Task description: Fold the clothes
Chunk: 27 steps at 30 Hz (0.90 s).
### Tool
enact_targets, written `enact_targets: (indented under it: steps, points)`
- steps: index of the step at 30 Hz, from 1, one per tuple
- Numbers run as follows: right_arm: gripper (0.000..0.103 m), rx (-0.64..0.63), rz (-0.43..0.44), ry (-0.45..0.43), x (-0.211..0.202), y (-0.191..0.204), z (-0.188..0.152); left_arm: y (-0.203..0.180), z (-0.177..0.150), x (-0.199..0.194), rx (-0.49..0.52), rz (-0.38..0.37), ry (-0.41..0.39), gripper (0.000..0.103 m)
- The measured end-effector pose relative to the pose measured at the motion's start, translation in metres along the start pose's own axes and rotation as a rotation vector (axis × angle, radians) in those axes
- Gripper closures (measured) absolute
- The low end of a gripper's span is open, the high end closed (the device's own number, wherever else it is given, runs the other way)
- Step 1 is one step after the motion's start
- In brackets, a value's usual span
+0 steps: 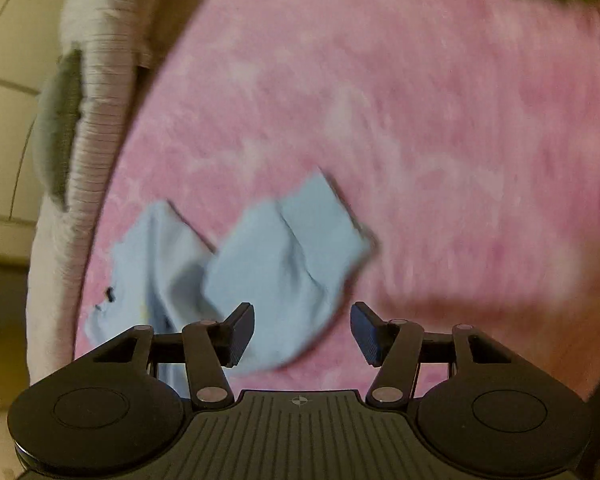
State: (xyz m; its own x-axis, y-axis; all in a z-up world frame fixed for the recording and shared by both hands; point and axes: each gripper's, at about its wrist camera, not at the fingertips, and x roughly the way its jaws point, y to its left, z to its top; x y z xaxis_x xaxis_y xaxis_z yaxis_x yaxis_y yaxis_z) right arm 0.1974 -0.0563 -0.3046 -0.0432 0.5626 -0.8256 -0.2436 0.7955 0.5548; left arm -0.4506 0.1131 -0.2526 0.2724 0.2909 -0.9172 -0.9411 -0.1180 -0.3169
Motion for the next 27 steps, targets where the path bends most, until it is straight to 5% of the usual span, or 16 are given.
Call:
enact_targets:
  steps: [6, 7, 8, 10, 13, 15, 18, 21, 23, 27]
  points:
    - [0.051, 0.134, -0.028, -0.137, 0.064, -0.030, 0.011, 0.014, 0.024, 0.034, 0.041, -0.016, -0.001, 0.083]
    - [0.066, 0.120, -0.043, -0.148, 0.067, -0.024, 0.015, 0.015, 0.028, 0.038, 0.043, -0.013, 0.001, 0.083]
    - [0.097, 0.063, -0.044, -0.153, 0.067, -0.014, 0.019, 0.015, 0.032, 0.040, 0.048, -0.013, -0.001, 0.083]
    - [0.097, -0.055, 0.019, -0.182, 0.051, 0.005, 0.028, 0.012, 0.040, 0.039, 0.072, -0.030, -0.008, 0.083]
    - [0.097, -0.217, 0.113, -0.384, -0.009, 0.039, 0.047, 0.007, 0.049, 0.035, 0.138, -0.054, -0.028, 0.081]
    - [0.096, -0.259, 0.067, -0.557, -0.043, 0.051, 0.061, 0.007, 0.052, 0.037, 0.175, -0.041, -0.032, 0.081]
    - [0.085, -0.245, -0.077, -0.666, -0.066, 0.047, 0.084, 0.012, 0.053, 0.048, 0.208, -0.041, -0.022, 0.081]
    - [0.073, -0.198, -0.062, -0.504, -0.060, 0.029, 0.076, 0.021, 0.051, 0.058, 0.221, -0.057, -0.013, 0.078]
    - [0.062, -0.254, -0.028, -0.377, -0.044, 0.021, 0.040, 0.027, 0.049, 0.063, 0.226, -0.072, -0.007, 0.073]
    - [0.060, -0.323, 0.038, -0.077, 0.005, 0.005, -0.057, 0.036, 0.044, 0.074, 0.253, -0.102, 0.005, 0.069]
